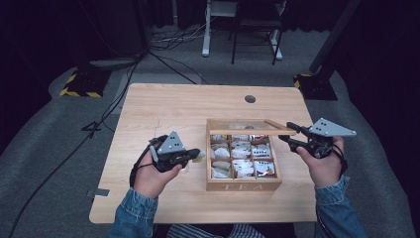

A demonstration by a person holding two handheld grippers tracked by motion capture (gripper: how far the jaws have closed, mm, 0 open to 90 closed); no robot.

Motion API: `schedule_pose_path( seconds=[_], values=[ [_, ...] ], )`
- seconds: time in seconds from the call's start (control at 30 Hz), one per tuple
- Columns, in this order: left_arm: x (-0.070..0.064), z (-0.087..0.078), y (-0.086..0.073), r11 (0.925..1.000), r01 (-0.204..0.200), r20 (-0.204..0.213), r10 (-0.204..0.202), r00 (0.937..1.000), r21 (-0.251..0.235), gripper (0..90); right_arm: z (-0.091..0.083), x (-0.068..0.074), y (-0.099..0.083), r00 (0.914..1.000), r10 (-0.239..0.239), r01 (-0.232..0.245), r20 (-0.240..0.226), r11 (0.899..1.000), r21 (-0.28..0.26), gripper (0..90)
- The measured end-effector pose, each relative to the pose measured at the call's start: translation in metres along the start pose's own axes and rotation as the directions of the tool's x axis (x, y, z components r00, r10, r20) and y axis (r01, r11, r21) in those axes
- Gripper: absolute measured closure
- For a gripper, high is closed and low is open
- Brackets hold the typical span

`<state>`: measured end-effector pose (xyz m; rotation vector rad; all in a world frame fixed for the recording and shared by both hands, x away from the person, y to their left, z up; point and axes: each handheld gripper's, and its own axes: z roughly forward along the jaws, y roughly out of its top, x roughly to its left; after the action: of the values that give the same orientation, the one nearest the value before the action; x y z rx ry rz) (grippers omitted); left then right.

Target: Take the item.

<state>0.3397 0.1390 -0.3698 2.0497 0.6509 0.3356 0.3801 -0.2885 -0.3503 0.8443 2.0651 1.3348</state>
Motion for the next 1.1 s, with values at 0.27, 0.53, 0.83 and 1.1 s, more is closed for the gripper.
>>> schedule_pose_path(
  seconds=[0.27, 0.53, 0.83, 1.1],
  values=[
    [0.013, -0.015, -0.006, 0.9991, 0.038, -0.045, -0.039, 0.9982, -0.022, 89.9, 0.000, 0.000, 0.000, 1.0000, 0.002, -0.002, -0.001, 1.000, -0.001, 52.5],
    [0.026, -0.022, -0.015, 0.9966, 0.081, -0.082, -0.082, 0.9933, -0.015, 89.9, 0.000, 0.000, 0.000, 1.0000, 0.003, -0.003, -0.001, 1.000, 0.000, 52.4],
    [0.034, -0.014, -0.024, 0.9925, 0.122, -0.077, -0.120, 0.9897, 0.011, 89.9, 0.000, 0.000, 0.000, 1.0000, 0.004, -0.004, -0.001, 1.000, 0.000, 52.3],
    [0.038, -0.005, -0.032, 0.9868, 0.156, -0.052, -0.154, 0.9868, 0.044, 89.8, 0.000, 0.000, 0.000, 1.0000, 0.003, -0.003, -0.001, 1.000, 0.000, 52.3]
  ],
)
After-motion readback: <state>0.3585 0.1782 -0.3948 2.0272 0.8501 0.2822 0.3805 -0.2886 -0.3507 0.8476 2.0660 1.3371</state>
